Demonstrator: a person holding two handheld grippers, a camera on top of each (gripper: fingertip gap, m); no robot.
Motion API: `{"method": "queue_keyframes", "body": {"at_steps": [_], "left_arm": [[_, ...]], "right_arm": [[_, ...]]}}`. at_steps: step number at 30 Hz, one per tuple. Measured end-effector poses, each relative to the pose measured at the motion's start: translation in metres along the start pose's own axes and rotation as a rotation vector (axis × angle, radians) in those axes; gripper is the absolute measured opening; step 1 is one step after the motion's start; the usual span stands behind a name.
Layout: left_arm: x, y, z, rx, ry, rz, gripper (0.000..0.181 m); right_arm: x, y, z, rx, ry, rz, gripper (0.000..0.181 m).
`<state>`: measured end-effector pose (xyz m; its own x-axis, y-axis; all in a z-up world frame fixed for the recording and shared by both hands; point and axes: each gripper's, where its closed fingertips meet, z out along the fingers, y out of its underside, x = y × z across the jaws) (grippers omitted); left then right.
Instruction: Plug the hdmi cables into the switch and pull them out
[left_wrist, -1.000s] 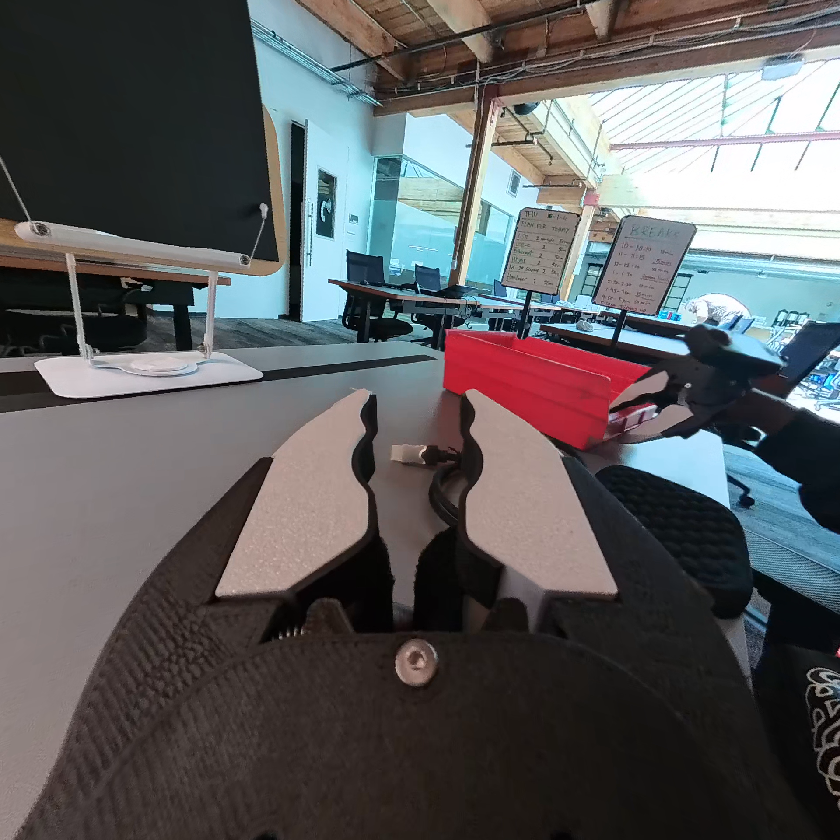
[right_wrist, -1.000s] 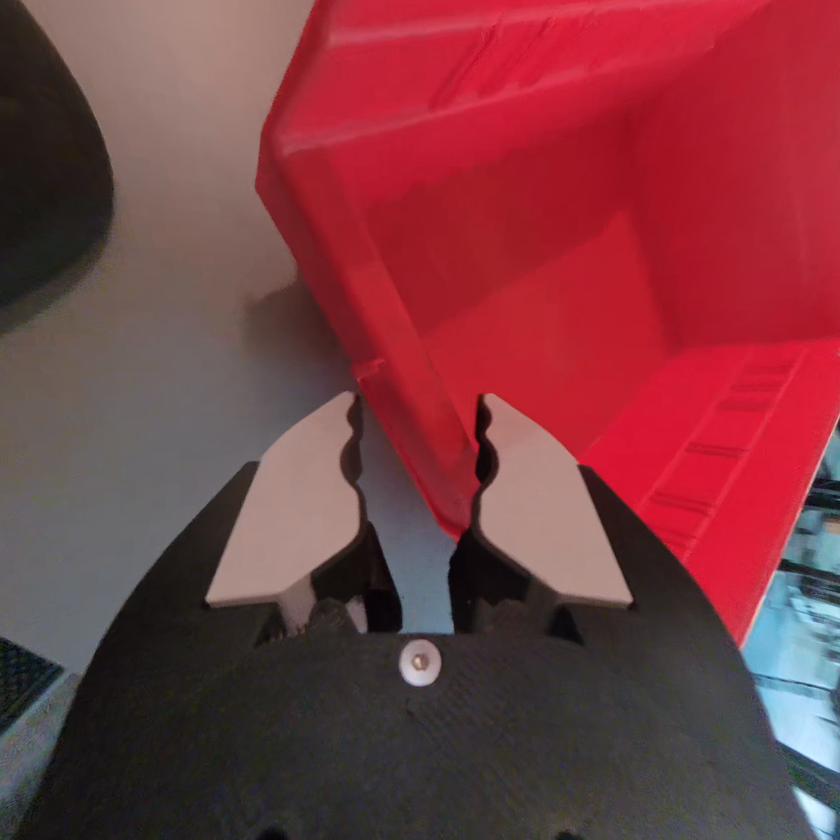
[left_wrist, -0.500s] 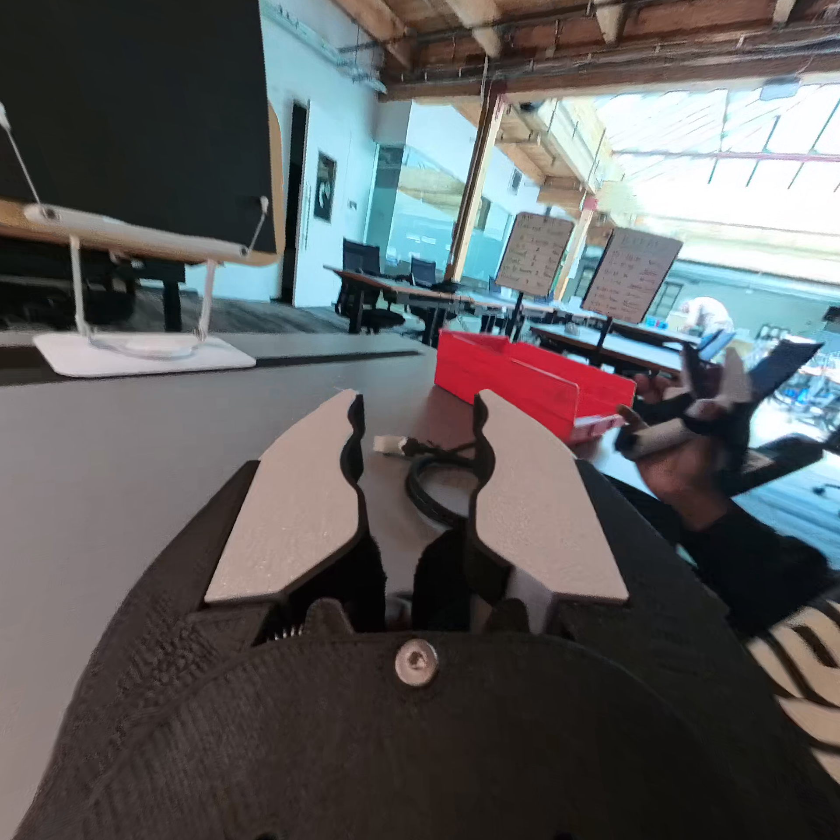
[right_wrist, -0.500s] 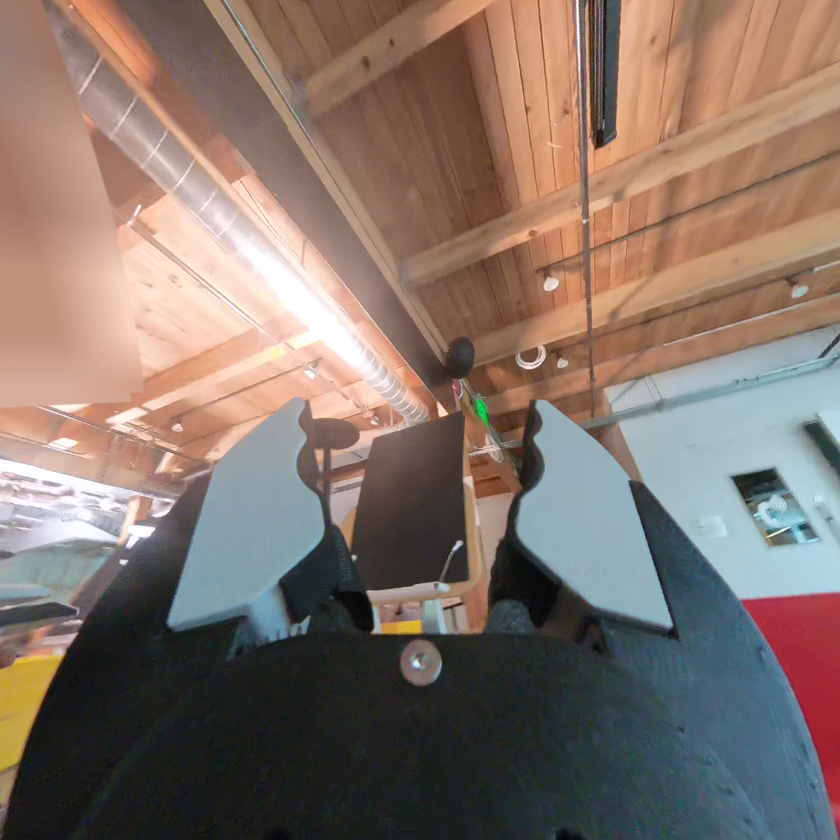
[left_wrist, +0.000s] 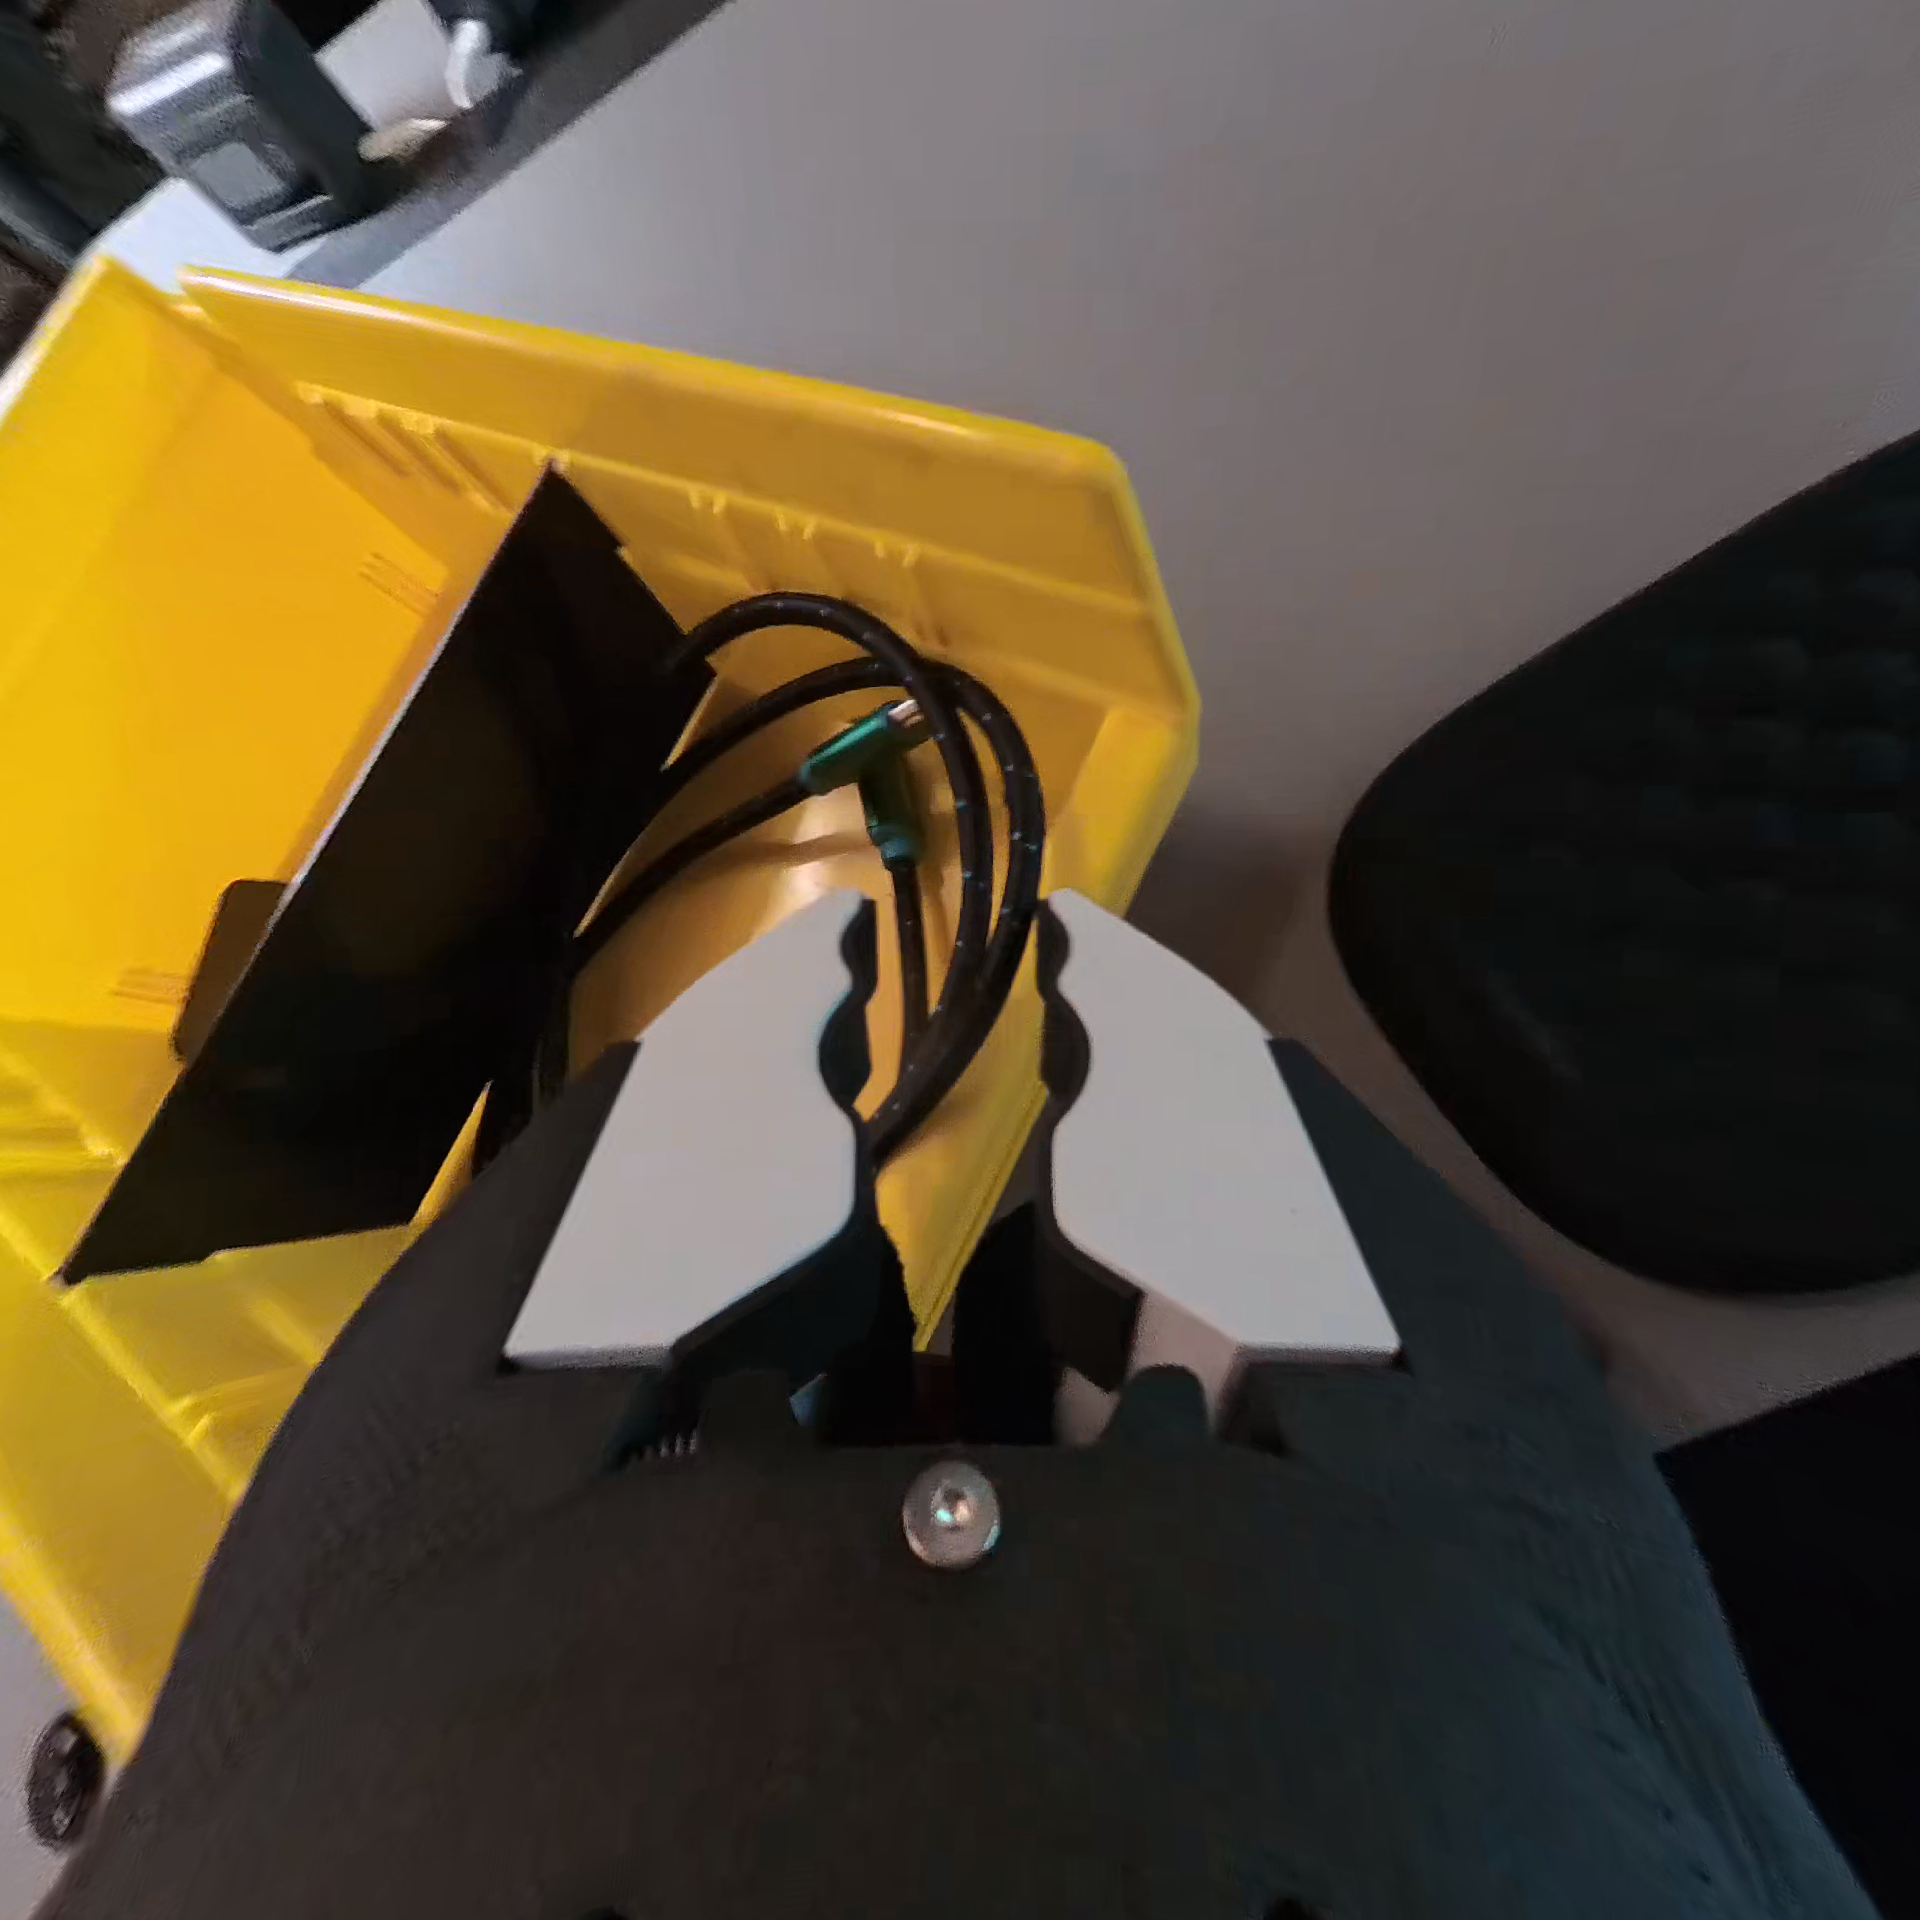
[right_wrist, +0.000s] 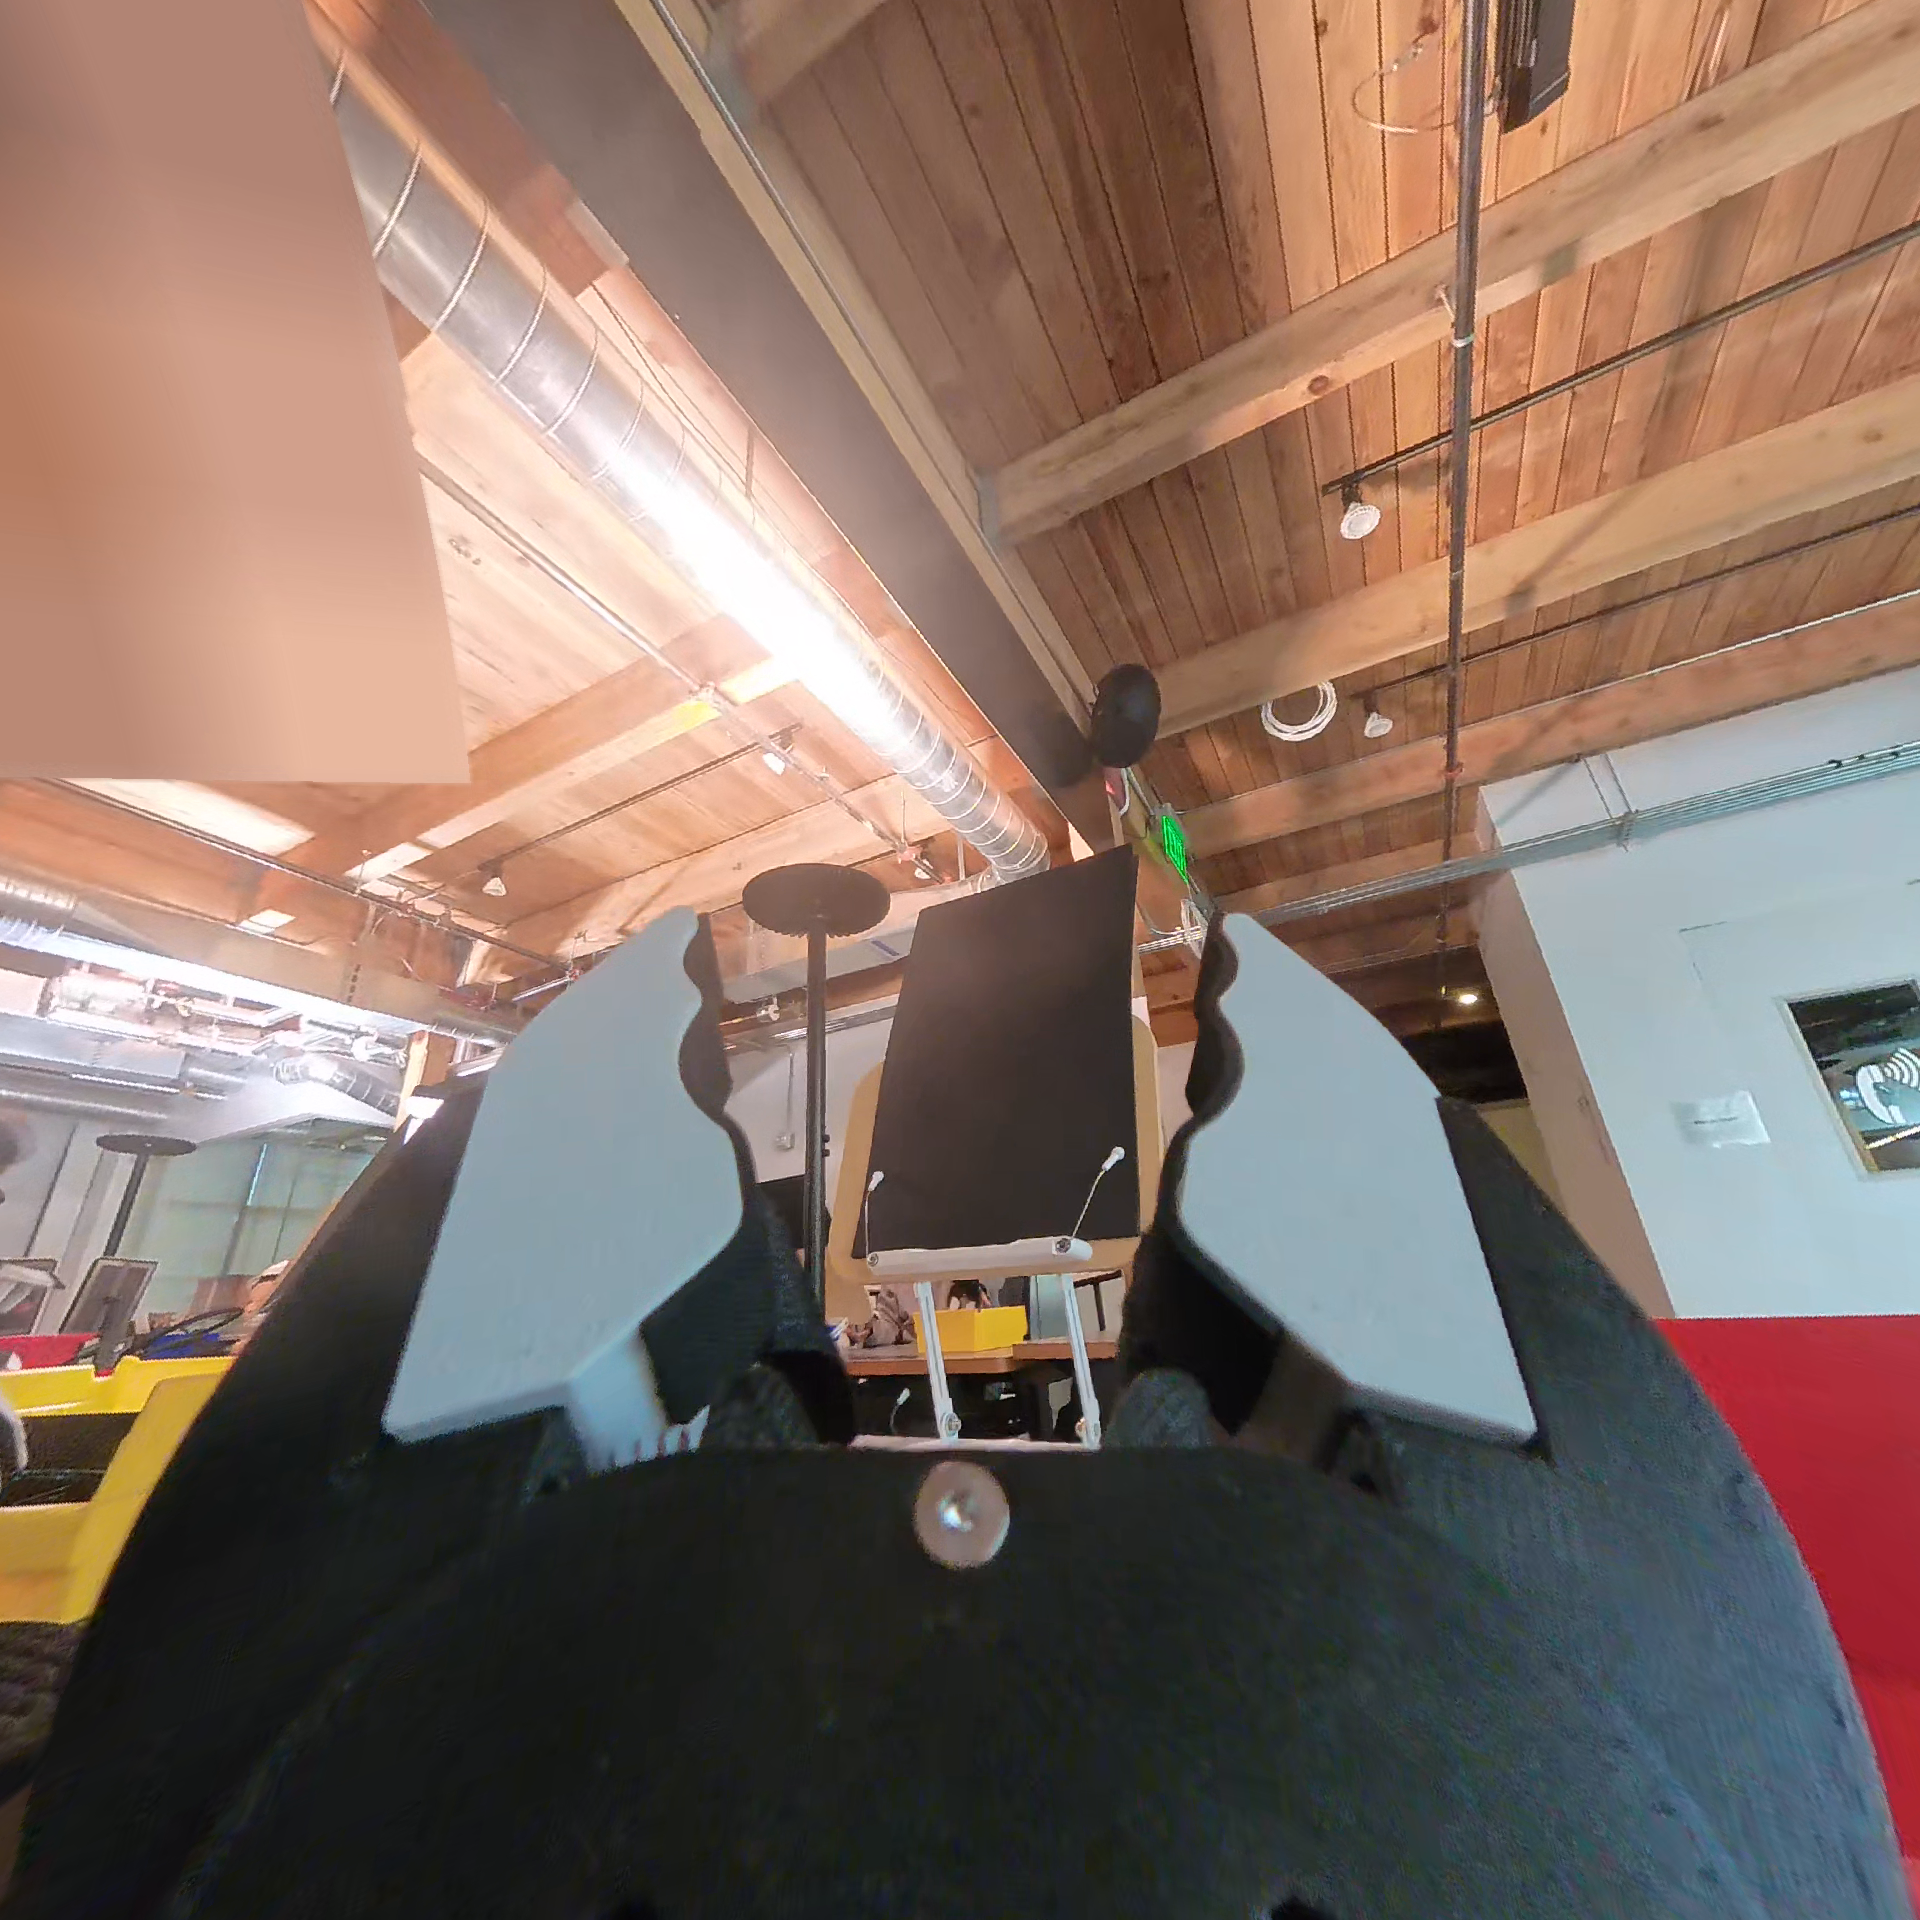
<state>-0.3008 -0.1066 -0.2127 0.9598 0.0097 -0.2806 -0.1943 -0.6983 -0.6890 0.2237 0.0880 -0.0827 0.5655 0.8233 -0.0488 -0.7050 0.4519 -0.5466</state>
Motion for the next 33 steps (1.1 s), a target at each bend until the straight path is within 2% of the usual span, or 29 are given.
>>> {"method": "queue_keyframes", "body": {"at_steps": [4, 8, 14, 18, 21, 23, 27, 33], "left_arm": [[0.007, 0.0, 0.001, -0.027, 0.046, 0.034, 0.009], [-0.004, -0.012, -0.01, 0.036, -0.022, 0.059, 0.008], [-0.06, -0.065, -0.061, 0.378, -0.224, -0.057, 0.006], [-0.097, -0.089, -0.09, 0.566, -0.315, -0.126, 0.006], [-0.116, -0.112, -0.12, 0.81, -0.335, -0.209, 0.006], [-0.122, -0.124, -0.141, 0.972, -0.322, -0.26, 0.006], [-0.111, -0.143, -0.179, 1.215, -0.323, -0.258, 0.006], [-0.111, -0.171, -0.194, 1.336, -0.345, -0.234, 0.006]], "right_arm": [[0.001, 0.003, 0.001, -0.015, -0.002, 0.015, 0.088], [0.002, 0.003, 0.0, -0.015, 0.007, 0.025, 0.087], [0.005, 0.006, 0.0, -0.035, 0.019, 0.034, 0.086], [0.007, 0.009, 0.0, -0.053, 0.037, 0.025, 0.085], [0.006, 0.009, 0.001, -0.055, 0.03, 0.032, 0.085], [0.006, 0.01, 0.001, -0.059, 0.03, 0.027, 0.085], [0.004, 0.012, 0.001, -0.074, 0.021, 0.012, 0.085], [-0.001, 0.017, 0.003, -0.104, 0.003, -0.023, 0.084]]}}
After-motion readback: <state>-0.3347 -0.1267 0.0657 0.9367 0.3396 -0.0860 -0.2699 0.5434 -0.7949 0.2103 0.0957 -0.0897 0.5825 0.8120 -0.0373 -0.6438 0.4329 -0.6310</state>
